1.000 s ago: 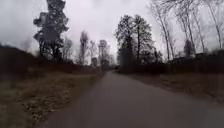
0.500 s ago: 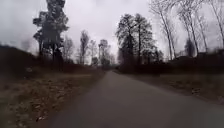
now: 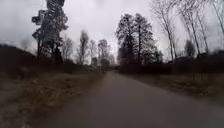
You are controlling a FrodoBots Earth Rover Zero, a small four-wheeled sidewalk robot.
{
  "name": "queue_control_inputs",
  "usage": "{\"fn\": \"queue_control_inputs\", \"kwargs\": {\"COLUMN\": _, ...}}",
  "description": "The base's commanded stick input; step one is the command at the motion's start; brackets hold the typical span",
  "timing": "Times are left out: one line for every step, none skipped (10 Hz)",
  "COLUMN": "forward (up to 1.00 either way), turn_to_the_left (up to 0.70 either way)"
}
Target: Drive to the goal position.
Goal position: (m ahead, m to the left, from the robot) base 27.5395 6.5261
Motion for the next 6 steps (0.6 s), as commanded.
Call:
{"fn": "queue_control_inputs", "kwargs": {"forward": 0.70, "turn_to_the_left": 0.00}}
{"fn": "queue_control_inputs", "kwargs": {"forward": 0.70, "turn_to_the_left": 0.00}}
{"fn": "queue_control_inputs", "kwargs": {"forward": 0.70, "turn_to_the_left": 0.00}}
{"fn": "queue_control_inputs", "kwargs": {"forward": 0.70, "turn_to_the_left": 0.00}}
{"fn": "queue_control_inputs", "kwargs": {"forward": 0.70, "turn_to_the_left": 0.00}}
{"fn": "queue_control_inputs", "kwargs": {"forward": 0.70, "turn_to_the_left": 0.00}}
